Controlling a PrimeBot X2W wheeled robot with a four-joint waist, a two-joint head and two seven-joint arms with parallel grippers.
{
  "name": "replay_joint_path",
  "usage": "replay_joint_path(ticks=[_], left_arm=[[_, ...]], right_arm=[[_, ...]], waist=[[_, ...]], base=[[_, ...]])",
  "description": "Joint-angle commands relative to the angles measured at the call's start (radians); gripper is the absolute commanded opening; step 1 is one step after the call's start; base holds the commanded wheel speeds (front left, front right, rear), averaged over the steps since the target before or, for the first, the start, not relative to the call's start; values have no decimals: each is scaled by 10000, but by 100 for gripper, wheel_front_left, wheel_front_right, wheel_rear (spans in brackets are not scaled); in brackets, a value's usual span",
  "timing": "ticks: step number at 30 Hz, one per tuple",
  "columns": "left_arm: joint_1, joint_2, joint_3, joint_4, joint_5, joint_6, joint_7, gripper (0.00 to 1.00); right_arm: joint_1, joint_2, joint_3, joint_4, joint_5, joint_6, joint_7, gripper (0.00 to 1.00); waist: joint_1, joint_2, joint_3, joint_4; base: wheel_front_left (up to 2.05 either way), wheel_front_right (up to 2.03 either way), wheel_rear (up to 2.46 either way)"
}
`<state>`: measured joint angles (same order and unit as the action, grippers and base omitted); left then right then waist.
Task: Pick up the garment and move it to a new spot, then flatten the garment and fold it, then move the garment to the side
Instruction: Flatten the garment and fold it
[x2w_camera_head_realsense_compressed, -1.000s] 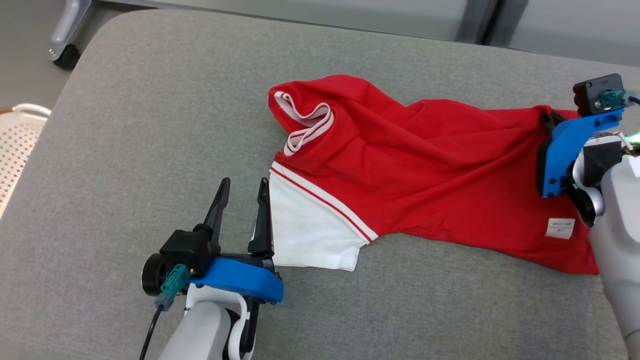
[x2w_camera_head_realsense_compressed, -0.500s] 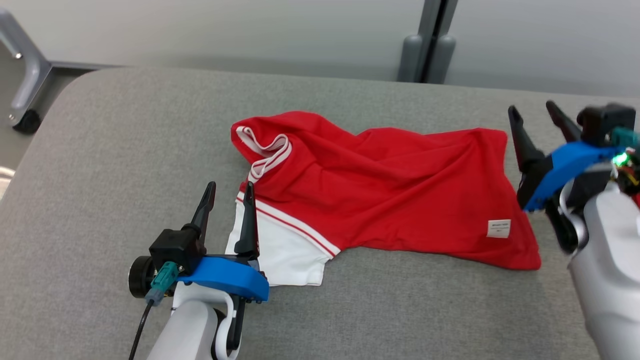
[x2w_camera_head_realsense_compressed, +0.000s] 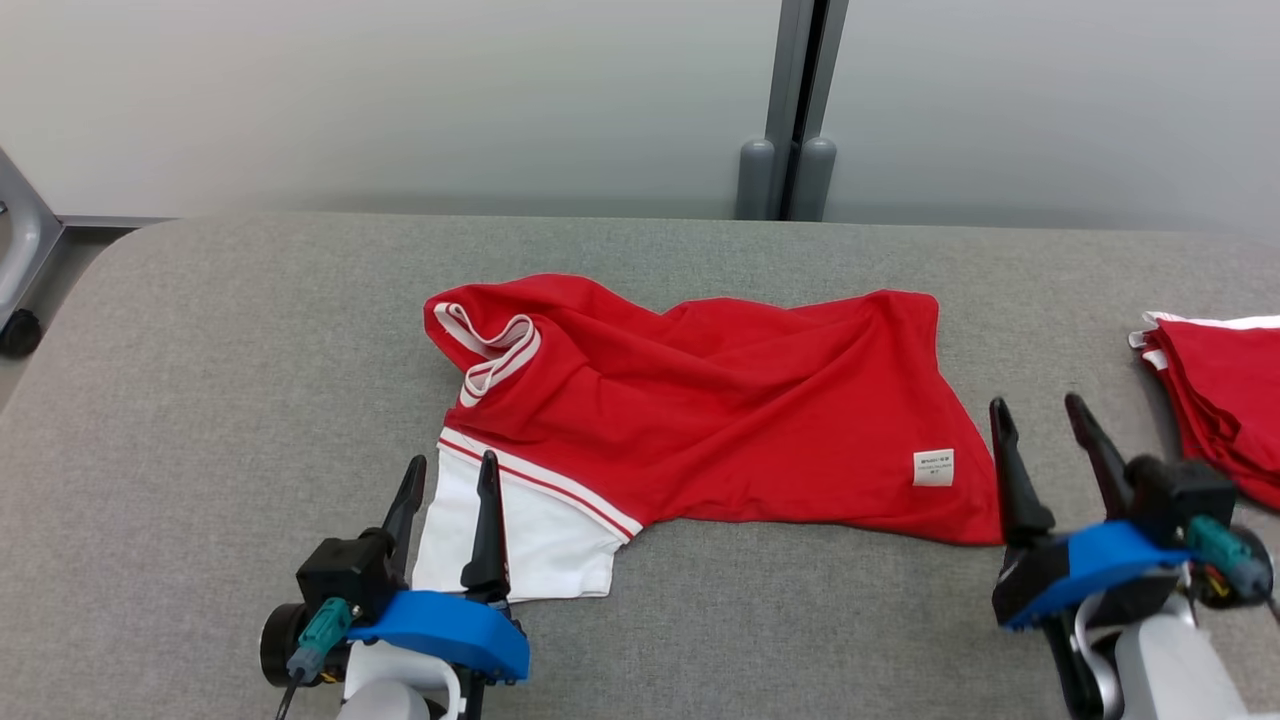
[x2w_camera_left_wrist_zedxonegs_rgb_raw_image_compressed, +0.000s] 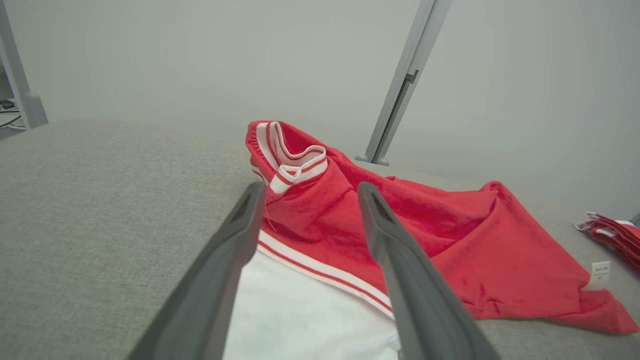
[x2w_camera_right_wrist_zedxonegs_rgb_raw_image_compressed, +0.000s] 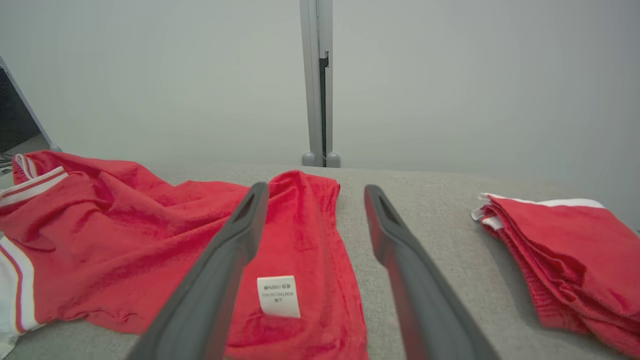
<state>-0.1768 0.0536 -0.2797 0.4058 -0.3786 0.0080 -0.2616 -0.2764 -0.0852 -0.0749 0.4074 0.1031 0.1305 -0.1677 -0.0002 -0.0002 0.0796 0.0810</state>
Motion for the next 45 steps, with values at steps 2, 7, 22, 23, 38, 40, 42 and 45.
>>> replay_joint_path(ticks=[2, 7, 22, 23, 38, 40, 42, 45], left_arm=[[109, -12, -9, -74, -40, 49, -49, 100], [75, -27, -4, -73, -65, 68, -48, 100], [-116, -36, -60, -33, 14, 37, -48, 100], [-115, -37, -54, -32, 9, 47, -48, 100], [-1, -15, -27, 266, -23, 211, 155, 100], [75, 72, 1, 524, -114, 307, 614, 100], [87, 96, 52, 664, -189, 406, 897, 100], [161, 151, 67, 1044, -358, 598, 1878, 100]], right_arm=[[772, 235, -141, -598, -253, 4, -19, 100], [1588, 341, -148, -1219, 225, 5, 3, 100], [1436, 338, 125, -1178, 897, 5, -142, 100], [1448, 339, 109, -1168, 892, 5, -129, 100], [1508, 340, 68, -1216, 940, 5, -28, 100], [1521, 338, 38, -1177, 950, 5, 70, 100], [1523, 340, 35, -1165, 949, 5, 81, 100], [1520, 340, -3, -1109, 999, 5, 181, 100]], waist=[[2, 2, -11, 28], [2, 2, -50, 54], [2, 2, -150, 40], [2, 2, -150, 46], [2, 2, -63, 148], [2, 2, -35, 155], [2, 2, -15, 155], [2, 2, 69, 139]], base=[[0, 0, 0], [0, 0, 0], [0, 0, 0], [0, 0, 0], [0, 0, 0], [0, 0, 0], [0, 0, 0], [0, 0, 0]])
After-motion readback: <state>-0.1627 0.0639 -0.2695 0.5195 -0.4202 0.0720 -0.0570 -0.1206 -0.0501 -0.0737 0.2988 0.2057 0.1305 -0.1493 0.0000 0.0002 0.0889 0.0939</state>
